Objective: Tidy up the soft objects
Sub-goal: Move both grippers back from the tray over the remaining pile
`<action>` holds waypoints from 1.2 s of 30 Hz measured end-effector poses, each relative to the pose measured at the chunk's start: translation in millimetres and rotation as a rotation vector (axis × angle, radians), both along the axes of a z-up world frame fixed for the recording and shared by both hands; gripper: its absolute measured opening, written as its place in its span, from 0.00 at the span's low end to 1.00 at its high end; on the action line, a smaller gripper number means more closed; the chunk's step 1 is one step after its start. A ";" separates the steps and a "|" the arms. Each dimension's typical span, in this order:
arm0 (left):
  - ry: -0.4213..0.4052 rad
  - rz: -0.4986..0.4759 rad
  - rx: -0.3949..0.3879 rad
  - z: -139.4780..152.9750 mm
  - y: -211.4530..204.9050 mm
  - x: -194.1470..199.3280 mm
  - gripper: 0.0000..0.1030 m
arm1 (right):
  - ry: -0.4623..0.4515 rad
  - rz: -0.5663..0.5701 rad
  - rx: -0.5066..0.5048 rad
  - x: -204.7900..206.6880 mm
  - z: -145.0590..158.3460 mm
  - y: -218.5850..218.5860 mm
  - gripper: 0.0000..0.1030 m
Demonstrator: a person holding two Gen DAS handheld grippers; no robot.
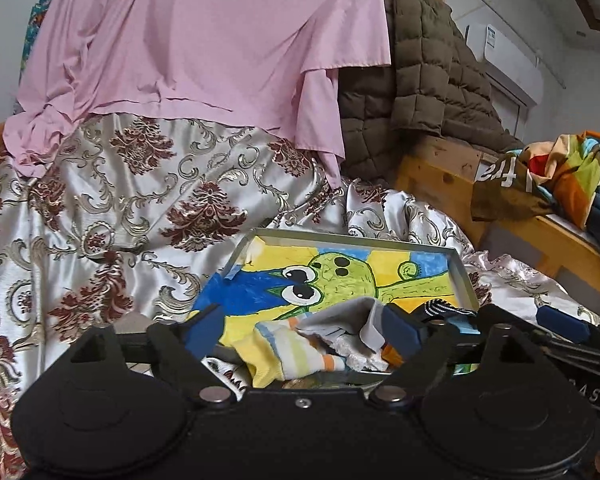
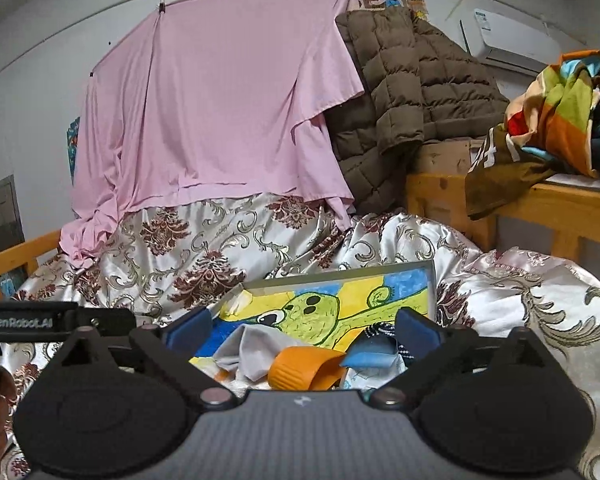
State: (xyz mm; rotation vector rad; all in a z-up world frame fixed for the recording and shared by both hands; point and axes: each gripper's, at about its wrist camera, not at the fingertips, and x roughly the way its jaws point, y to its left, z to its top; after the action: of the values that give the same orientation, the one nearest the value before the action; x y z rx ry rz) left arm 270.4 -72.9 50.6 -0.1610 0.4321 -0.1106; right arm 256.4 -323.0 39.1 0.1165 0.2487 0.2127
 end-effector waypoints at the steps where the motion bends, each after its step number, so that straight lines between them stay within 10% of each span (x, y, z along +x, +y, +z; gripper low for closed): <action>1: -0.005 0.003 -0.002 1.3 1.3 -4.5 0.90 | -0.005 -0.001 0.003 -3.5 2.2 -0.2 1.00; 36: -0.085 0.171 -0.022 -11.4 52.0 -151.9 0.99 | 0.021 -0.113 0.027 -138.3 -0.3 18.2 1.00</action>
State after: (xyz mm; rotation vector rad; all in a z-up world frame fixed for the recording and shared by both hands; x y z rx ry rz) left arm 118.5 -20.9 39.3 -0.2137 0.3306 0.0458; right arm 118.1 -304.8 38.8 0.1589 0.2597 0.1023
